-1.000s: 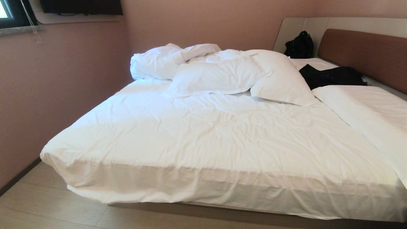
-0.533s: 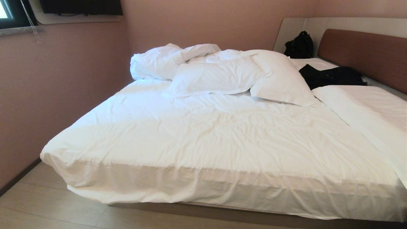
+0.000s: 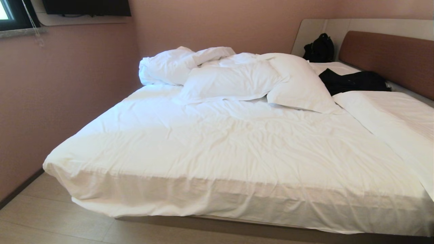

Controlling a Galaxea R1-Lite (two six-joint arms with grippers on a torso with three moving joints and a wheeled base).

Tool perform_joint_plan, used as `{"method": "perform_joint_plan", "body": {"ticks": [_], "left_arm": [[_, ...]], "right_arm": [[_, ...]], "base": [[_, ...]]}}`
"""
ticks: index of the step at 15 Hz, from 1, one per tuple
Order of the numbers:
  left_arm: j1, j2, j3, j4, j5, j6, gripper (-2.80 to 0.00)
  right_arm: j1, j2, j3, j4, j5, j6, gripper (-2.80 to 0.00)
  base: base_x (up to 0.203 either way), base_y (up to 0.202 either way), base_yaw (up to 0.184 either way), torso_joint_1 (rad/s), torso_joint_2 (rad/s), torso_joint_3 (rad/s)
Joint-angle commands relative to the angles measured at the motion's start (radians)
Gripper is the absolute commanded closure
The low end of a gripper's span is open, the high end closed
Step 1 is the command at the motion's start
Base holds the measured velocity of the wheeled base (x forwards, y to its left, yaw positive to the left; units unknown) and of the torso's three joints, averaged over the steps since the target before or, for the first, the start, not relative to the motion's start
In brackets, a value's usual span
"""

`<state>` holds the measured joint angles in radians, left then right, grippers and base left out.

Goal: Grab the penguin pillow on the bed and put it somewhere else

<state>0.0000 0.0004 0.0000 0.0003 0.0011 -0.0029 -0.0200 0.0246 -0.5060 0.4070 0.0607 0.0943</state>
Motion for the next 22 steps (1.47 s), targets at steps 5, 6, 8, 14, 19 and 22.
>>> {"method": "perform_joint_plan", "body": {"ticks": [5,6,8,14,19,22], "left_arm": [[0.000,0.000,0.002,0.000,0.000,0.000,0.00],[0.000,0.000,0.002,0.000,0.000,0.000,0.00],[0.000,0.000,0.002,0.000,0.002,0.000,0.00],[0.000,0.000,0.002,0.000,0.001,0.000,0.00],[0.000,0.000,0.002,0.000,0.000,0.000,0.00],[0.000,0.000,0.002,0.000,0.002,0.000,0.00]], "right_arm": [[0.000,-0.022,0.216,-0.354,-0.105,-0.064,0.00],[0.000,-0.022,0.244,-0.370,-0.105,-0.067,0.00],[0.000,-0.022,0.292,-0.382,-0.102,-0.076,0.00],[0.000,-0.022,0.421,-0.385,-0.104,-0.132,0.00],[0.000,-0.022,0.463,-0.384,-0.099,-0.168,0.00],[0.000,-0.022,0.466,-0.383,-0.080,-0.184,0.00]], "base": [[0.000,0.000,0.000,0.000,0.00,0.000],[0.000,0.000,0.000,0.000,0.00,0.000],[0.000,0.000,0.000,0.000,0.00,0.000],[0.000,0.000,0.000,0.000,0.00,0.000],[0.000,0.000,0.000,0.000,0.00,0.000],[0.000,0.000,0.000,0.000,0.00,0.000]]}}
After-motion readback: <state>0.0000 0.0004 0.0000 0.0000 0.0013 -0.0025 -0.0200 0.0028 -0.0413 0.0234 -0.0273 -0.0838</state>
